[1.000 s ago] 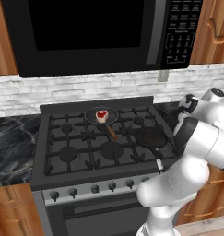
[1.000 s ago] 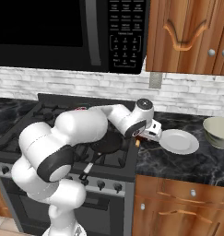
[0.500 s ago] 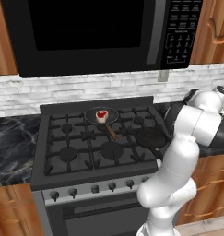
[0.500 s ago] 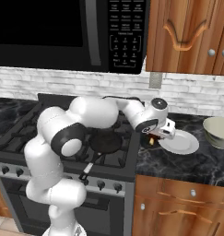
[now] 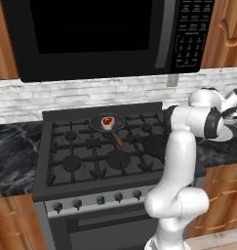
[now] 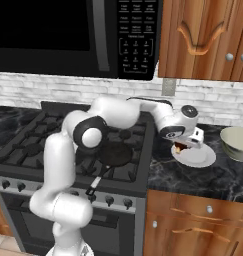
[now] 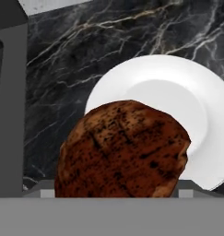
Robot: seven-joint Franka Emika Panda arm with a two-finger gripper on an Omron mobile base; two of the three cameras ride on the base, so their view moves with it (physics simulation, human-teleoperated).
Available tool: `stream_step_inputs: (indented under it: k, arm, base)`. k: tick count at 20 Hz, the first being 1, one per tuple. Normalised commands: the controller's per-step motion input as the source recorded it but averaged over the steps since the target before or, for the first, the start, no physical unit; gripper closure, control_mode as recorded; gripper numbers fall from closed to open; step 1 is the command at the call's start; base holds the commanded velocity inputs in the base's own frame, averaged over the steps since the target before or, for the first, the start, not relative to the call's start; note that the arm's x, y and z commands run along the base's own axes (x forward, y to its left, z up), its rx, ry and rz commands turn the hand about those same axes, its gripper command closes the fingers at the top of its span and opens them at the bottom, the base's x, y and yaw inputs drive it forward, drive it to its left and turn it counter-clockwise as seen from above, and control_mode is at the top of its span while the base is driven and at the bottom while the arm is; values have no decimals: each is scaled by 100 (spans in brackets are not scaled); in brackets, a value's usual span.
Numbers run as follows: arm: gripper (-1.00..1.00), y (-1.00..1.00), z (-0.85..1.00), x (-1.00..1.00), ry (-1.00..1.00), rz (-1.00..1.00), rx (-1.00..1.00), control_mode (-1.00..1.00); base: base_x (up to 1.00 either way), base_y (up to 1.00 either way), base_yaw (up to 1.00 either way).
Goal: Place one of the steaks on the plate and the other in the bowl. Then place the bowl in the fridge.
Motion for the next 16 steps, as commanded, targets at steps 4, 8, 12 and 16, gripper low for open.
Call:
stream_step_inputs:
  k: [4,8,12,16]
  arm:
    - [100,-34,-36,59,4,2,1,-100]
    - [100,-18,-58,64,4,2,0,-100]
    - [-100,-36,-14,48,3,3,0,-100]
    - [-100,-18,-19,16,4,2,0,-100]
  base:
    - [0,0,0]
    - [0,0,0]
    - [0,0,0]
    - [0,0,0]
